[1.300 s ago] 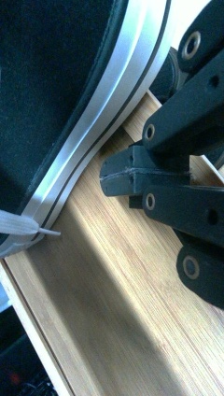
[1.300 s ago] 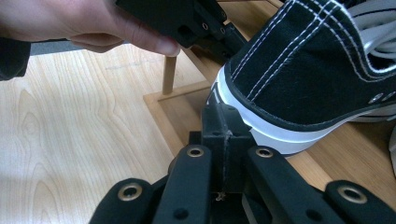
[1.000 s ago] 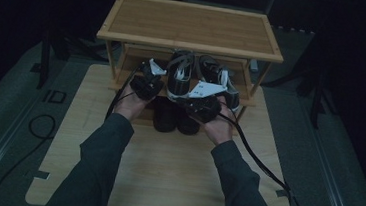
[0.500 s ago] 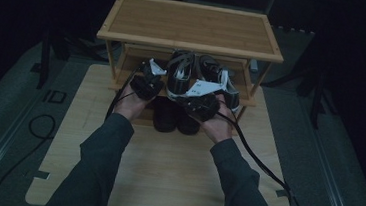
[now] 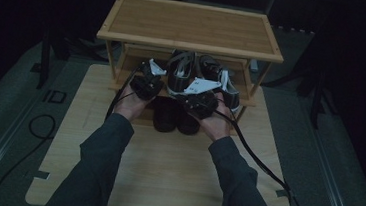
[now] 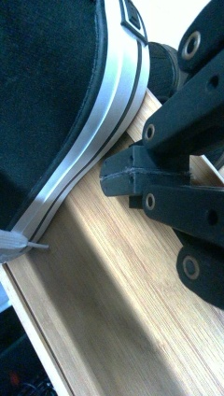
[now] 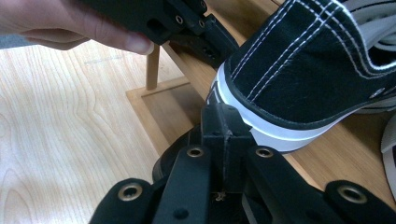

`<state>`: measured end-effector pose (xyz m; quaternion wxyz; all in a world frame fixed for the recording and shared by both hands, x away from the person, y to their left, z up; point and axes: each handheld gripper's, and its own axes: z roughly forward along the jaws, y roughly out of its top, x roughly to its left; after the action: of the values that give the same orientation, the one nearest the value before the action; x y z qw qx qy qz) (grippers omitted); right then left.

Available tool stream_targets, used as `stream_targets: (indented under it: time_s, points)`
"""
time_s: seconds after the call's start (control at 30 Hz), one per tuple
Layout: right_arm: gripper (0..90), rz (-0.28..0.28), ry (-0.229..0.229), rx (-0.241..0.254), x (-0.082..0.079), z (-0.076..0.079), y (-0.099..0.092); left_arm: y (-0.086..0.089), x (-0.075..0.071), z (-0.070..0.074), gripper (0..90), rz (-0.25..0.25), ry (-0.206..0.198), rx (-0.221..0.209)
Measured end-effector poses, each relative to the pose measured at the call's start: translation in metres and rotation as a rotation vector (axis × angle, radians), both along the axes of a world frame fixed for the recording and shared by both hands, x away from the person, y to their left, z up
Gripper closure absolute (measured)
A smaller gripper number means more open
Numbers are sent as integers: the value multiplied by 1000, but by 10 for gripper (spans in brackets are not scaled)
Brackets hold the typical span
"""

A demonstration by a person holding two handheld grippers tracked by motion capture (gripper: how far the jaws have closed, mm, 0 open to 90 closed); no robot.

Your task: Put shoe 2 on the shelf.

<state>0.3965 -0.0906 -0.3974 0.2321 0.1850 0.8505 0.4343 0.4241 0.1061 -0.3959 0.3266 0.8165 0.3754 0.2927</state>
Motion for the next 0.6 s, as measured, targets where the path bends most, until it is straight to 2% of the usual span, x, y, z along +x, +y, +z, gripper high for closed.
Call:
stream_targets:
  time_s: [0.07,0.1,0.13,0.17,0.2,0.3,0.4,0.47,0.5,0.6]
  points:
    - [900,-8,9,-2,-1,1,1,0,0,0,900,-1,1,-2]
    - [900,-11,8,-20,-1,0,1,1,0,0,900,-1,2,-2]
    - [900,-14,7,-31,-2,0,1,-1,0,-2,900,11,-6,-48]
    - [900,-12,13,-47,-2,-1,-1,-1,0,-2,900,12,-5,-50]
    - [900,-9,14,-50,-2,-1,-2,1,0,0,900,1,5,-10]
    - [900,5,16,-55,-5,1,-6,2,1,0,900,1,10,-13]
    - [892,21,9,-54,-9,5,-7,0,1,-1,900,15,3,-61]
    - [878,29,8,-66,-11,6,-7,1,1,-1,900,11,10,-47]
    - [873,33,8,-76,-11,6,-8,3,1,1,900,0,19,-15]
    - [871,46,13,-93,-13,8,-10,3,1,1,900,-3,21,-18]
